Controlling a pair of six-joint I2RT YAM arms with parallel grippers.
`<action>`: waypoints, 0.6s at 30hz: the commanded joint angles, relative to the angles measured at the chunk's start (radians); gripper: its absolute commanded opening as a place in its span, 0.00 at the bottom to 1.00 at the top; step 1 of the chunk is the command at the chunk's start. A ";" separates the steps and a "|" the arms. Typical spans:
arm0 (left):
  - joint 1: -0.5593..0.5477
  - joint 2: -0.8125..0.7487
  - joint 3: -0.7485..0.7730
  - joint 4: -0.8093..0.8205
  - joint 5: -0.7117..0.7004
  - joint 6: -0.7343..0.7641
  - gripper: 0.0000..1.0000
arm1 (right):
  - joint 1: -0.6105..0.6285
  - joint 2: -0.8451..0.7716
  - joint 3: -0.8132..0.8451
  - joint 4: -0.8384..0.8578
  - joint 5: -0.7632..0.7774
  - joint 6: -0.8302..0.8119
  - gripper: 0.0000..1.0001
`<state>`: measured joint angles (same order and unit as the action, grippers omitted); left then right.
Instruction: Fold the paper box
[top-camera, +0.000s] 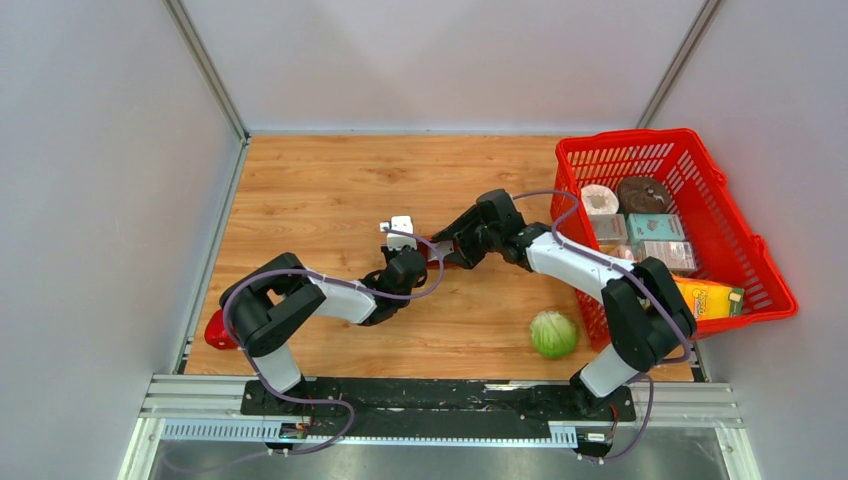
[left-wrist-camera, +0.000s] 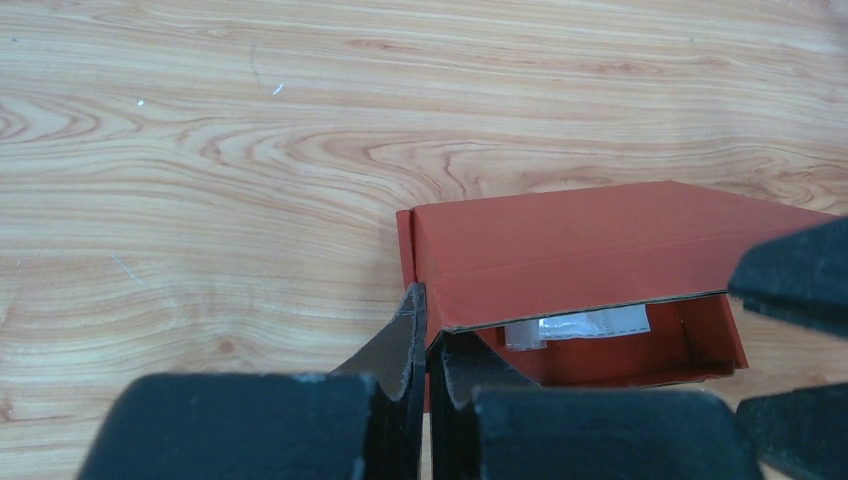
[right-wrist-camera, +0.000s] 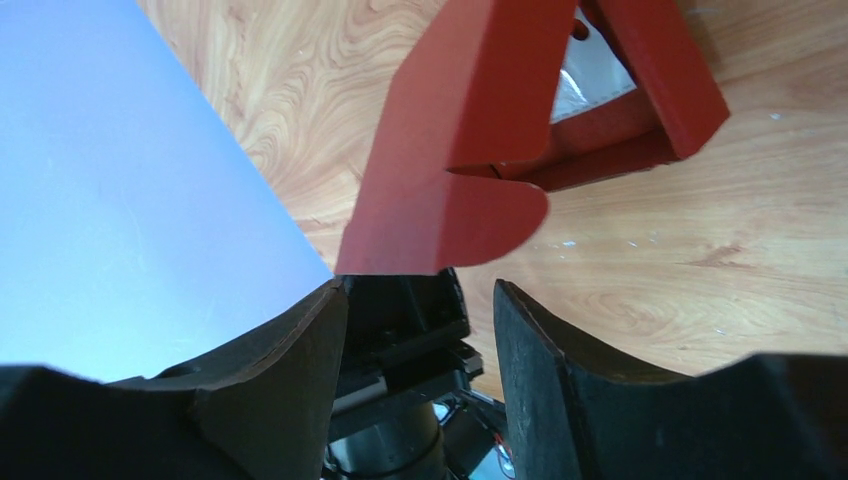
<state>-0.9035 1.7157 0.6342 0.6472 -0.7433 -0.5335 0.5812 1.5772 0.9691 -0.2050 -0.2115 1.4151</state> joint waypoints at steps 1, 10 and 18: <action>-0.011 0.004 -0.019 -0.017 -0.007 -0.003 0.00 | 0.000 0.017 0.071 0.010 0.053 0.056 0.58; -0.012 -0.013 -0.024 -0.018 0.007 0.006 0.00 | 0.000 0.101 0.106 0.041 0.069 0.091 0.36; -0.012 -0.045 -0.031 -0.043 0.067 0.003 0.02 | -0.001 0.118 0.060 0.098 0.075 0.128 0.19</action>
<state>-0.9092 1.7115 0.6250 0.6456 -0.7380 -0.5293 0.5812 1.6836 1.0458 -0.1562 -0.1604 1.5051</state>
